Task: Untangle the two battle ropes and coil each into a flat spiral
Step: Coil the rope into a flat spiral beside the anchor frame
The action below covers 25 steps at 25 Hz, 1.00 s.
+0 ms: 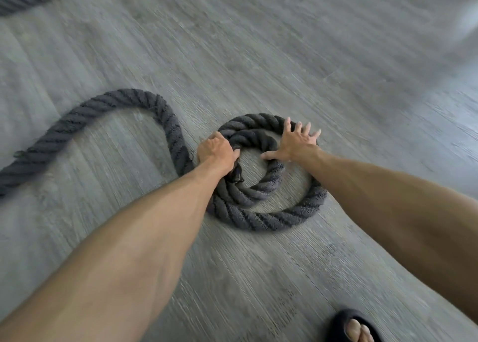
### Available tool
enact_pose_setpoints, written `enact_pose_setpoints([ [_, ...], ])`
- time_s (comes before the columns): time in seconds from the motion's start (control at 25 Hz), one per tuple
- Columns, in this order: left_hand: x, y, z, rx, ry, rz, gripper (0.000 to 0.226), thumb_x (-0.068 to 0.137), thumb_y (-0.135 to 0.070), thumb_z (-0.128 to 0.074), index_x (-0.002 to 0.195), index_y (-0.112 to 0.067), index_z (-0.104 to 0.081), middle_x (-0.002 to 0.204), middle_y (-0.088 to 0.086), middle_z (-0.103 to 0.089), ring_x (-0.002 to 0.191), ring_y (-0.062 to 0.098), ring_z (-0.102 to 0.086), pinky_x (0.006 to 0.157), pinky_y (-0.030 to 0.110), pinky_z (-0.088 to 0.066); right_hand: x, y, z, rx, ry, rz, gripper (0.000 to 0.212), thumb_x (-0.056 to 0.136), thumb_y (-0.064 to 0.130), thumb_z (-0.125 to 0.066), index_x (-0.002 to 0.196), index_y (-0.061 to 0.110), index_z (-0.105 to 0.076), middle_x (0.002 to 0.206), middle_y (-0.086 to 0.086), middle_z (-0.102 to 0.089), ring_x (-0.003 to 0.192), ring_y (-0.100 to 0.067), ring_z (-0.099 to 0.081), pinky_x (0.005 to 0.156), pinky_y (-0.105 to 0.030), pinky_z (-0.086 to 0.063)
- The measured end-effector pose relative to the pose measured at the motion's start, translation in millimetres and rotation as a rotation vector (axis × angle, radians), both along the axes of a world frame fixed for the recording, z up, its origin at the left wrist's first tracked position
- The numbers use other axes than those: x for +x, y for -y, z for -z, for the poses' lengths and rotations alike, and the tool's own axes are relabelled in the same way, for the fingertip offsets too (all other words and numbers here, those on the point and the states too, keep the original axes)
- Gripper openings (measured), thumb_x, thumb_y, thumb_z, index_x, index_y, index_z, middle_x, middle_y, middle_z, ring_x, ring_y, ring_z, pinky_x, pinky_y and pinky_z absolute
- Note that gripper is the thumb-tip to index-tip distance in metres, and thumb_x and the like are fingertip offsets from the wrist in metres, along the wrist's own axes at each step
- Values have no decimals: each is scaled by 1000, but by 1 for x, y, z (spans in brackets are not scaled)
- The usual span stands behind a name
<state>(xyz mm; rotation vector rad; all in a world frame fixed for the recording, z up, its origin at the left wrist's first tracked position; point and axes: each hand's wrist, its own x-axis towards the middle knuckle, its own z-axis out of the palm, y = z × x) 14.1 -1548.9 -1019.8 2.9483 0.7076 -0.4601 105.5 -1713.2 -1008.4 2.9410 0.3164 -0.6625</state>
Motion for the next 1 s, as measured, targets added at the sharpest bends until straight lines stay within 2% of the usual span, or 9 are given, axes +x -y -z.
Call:
enact_pose_setpoints([
  [0.16,1,2,-2,-17,0,-41,79,96,-59,-46,138,8,-35,128,16,-60,117,29,-59,73,33,-37,7,4,2,58,-17,54,147,62,83,-71,160,8,7,163,-27,-12,151,-45,-13,113,-67,-23],
  [0.32,-1,5,-5,-62,30,-71,77,96,-59,-47,133,8,-38,123,14,-62,114,28,-60,73,32,-38,8,7,3,110,25,96,129,61,82,-73,151,1,-29,154,-22,-25,143,-42,-24,108,-63,-37],
  [0.36,-2,5,-6,-81,32,-70,77,96,-60,-47,132,8,-39,123,14,-62,114,28,-61,73,32,-38,8,8,5,158,21,139,124,61,80,-75,149,2,-32,153,-22,-24,143,-42,-25,108,-61,-39],
  [0.44,-2,5,-6,-128,40,-91,75,96,-59,-48,132,6,-40,125,14,-59,115,29,-60,76,33,-40,3,9,9,224,-3,220,120,63,73,-79,149,6,-28,155,-25,-22,143,-45,-26,109,-61,-38],
  [0.64,-7,6,-7,-247,6,-179,83,94,-60,-50,143,5,-34,137,14,-47,124,31,-52,92,37,-46,-19,3,13,95,-66,297,118,72,57,-83,156,10,-14,150,-20,-27,136,-43,-33,103,-65,-40],
  [0.76,-14,13,-2,-277,18,-255,89,90,-62,-55,143,3,-25,131,15,-54,116,32,-58,82,37,-48,-22,3,13,157,-65,312,102,81,36,-82,155,6,-17,148,-17,-33,133,-42,-36,101,-60,-44],
  [0.8,-15,15,-2,-227,16,-205,96,88,-65,-56,146,2,-18,133,17,-53,117,33,-56,82,38,-47,-23,5,14,174,-64,288,98,83,33,-81,154,6,-19,148,-16,-34,134,-42,-37,101,-59,-44],
  [0.88,-11,15,1,-45,-5,15,118,79,-71,-61,154,-4,1,146,25,-35,129,39,-42,96,46,-45,-26,12,13,171,-48,182,92,86,31,-79,154,7,-21,151,-16,-32,136,-43,-36,100,-60,-45],
  [1.0,-3,12,4,41,-23,314,129,73,-68,-71,155,-8,9,158,27,-9,145,43,-17,114,58,-24,-31,23,13,167,-33,-97,91,84,36,-80,152,10,-25,148,-15,-36,133,-41,-40,99,-61,-46],
])
